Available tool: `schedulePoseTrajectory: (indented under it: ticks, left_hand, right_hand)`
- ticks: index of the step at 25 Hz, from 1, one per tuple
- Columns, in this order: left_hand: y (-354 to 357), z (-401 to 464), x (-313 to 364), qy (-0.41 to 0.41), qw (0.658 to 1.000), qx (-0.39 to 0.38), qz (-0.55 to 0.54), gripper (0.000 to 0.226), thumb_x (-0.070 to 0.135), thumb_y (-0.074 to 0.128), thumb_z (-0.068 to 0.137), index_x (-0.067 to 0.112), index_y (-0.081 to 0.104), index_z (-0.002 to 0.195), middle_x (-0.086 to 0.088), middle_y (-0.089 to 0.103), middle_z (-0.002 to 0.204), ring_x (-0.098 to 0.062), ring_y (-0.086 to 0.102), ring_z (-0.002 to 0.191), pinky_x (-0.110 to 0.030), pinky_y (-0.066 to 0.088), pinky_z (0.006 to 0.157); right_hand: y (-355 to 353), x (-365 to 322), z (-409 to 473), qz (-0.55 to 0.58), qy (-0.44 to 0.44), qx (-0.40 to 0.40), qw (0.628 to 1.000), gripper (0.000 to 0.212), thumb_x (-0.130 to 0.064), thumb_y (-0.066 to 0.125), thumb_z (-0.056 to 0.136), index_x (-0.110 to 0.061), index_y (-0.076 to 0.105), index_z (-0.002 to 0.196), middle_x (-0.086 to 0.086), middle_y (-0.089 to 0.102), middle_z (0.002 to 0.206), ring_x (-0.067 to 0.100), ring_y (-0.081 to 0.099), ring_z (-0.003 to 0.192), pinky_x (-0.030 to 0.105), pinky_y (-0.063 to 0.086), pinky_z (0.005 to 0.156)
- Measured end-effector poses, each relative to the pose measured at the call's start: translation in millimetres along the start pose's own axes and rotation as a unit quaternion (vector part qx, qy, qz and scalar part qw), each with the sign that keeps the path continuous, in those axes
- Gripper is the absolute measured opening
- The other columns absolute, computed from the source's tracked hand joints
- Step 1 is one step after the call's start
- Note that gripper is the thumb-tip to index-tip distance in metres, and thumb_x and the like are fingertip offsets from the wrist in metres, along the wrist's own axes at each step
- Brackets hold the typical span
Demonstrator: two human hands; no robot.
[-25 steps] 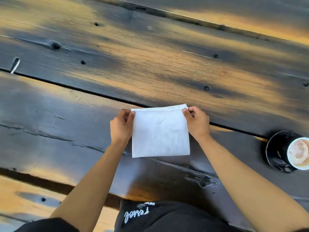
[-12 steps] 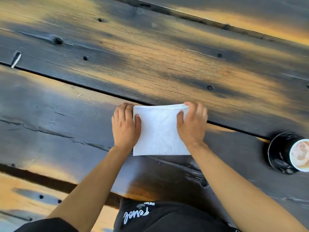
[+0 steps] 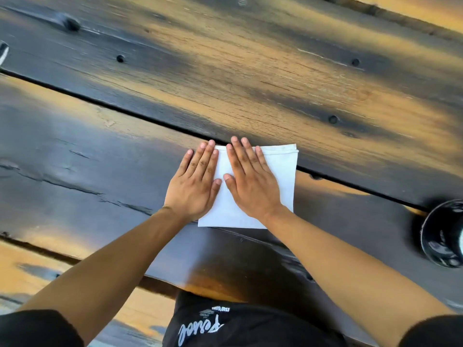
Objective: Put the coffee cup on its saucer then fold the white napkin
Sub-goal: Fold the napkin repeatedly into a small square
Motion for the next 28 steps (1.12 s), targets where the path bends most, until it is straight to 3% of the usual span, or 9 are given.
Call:
schedulePoseTrajectory:
  ticks: [5, 11, 17, 21, 28]
  left_hand:
    - [2, 1, 1, -0.006, 1.0, -0.027, 0.003, 0.069, 0.039, 0.027, 0.105, 0.002, 0.005, 0.16, -0.015, 0.0, 0.169, -0.026, -0.001, 0.157, -0.047, 0.009, 0.128]
    - [-4, 1, 1, -0.006, 0.999, -0.03, -0.014, 0.068, 0.041, 0.019, 0.107, 0.002, 0.002, 0.16, -0.015, -0.001, 0.169, -0.026, -0.002, 0.157, -0.049, 0.01, 0.127]
    - [-19, -48, 32, 0.044, 0.995, 0.069, -0.057, 0.06, 0.028, 0.029, 0.106, -0.006, 0.022, 0.155, -0.022, 0.015, 0.166, -0.035, 0.014, 0.155, -0.054, 0.016, 0.125]
    - [13, -65, 23, -0.019, 1.0, 0.006, -0.014, 0.063, 0.035, 0.017, 0.106, 0.0, 0.013, 0.159, -0.017, 0.008, 0.168, -0.032, 0.005, 0.157, -0.054, 0.015, 0.125]
    - [22, -63, 22, -0.036, 0.999, -0.031, 0.012, 0.071, 0.045, 0.019, 0.106, 0.001, 0.005, 0.159, -0.016, -0.002, 0.169, -0.031, -0.003, 0.157, -0.054, 0.007, 0.126]
  right_hand:
    - [-6, 55, -24, -0.032, 0.056, -0.02, 0.998, 0.071, -0.046, 0.029, 0.105, -0.004, 0.01, 0.159, 0.013, 0.005, 0.169, 0.026, 0.003, 0.156, 0.045, 0.01, 0.127]
    - [-12, 51, -22, -0.001, 0.096, -0.016, 0.995, 0.069, -0.043, 0.028, 0.105, -0.002, 0.013, 0.158, 0.015, 0.008, 0.168, 0.027, 0.004, 0.156, 0.047, 0.011, 0.126]
    - [-15, -36, -37, 0.043, 0.04, 0.036, 0.998, 0.06, -0.029, 0.03, 0.104, -0.004, 0.018, 0.158, 0.013, 0.011, 0.168, 0.029, 0.006, 0.156, 0.047, 0.007, 0.127]
    - [17, -48, -48, 0.012, 0.063, 0.006, 0.998, 0.062, -0.036, 0.025, 0.106, -0.006, 0.014, 0.159, 0.011, 0.008, 0.169, 0.027, 0.003, 0.156, 0.048, 0.011, 0.126]
    - [20, -8, -65, -0.034, 0.067, -0.004, 0.997, 0.074, -0.051, 0.024, 0.103, -0.007, 0.008, 0.16, 0.008, 0.003, 0.169, 0.024, 0.0, 0.157, 0.047, 0.009, 0.127]
Point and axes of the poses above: each hand's wrist, its own z-axis towards the middle knuckle, its own y-axis out of the palm, x = y × z, the point moved 9 cm from there along z, towards the middle knuckle
